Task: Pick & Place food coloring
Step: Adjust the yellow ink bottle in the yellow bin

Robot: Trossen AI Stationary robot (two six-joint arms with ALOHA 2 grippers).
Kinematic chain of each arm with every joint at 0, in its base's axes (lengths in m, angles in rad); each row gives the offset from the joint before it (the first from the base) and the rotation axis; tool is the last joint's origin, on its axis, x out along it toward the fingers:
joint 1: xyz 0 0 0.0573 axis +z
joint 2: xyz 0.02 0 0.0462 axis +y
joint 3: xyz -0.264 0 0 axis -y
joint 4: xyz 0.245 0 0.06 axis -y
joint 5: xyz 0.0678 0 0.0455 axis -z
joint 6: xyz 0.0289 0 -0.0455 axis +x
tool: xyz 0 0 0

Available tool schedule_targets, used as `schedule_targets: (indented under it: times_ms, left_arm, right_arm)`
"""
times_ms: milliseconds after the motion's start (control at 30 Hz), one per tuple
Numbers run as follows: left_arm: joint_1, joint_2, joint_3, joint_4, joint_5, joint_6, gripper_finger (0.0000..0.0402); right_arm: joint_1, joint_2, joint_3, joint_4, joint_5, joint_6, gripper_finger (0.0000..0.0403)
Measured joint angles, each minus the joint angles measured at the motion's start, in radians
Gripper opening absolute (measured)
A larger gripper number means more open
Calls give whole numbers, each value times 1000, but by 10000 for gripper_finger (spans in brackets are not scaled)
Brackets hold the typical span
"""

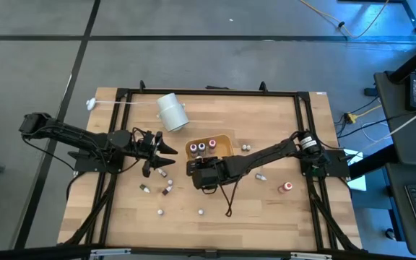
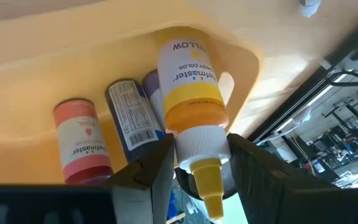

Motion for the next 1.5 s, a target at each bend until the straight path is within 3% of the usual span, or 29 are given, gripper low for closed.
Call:
schedule_targets:
  times_ms: [700, 1167, 1500]
  left_arm:
    - [0, 0, 0, 0, 0, 0, 196]
    - [0, 0, 0, 0, 0, 0, 196]
    - [0, 0, 0, 0, 0, 0, 196]
  right_arm:
    - [-13, 0, 0, 8, -88, 9, 152]
    - [-22, 0, 1, 59, -125, 108, 152]
    - [-24, 0, 1, 76, -135, 128, 209]
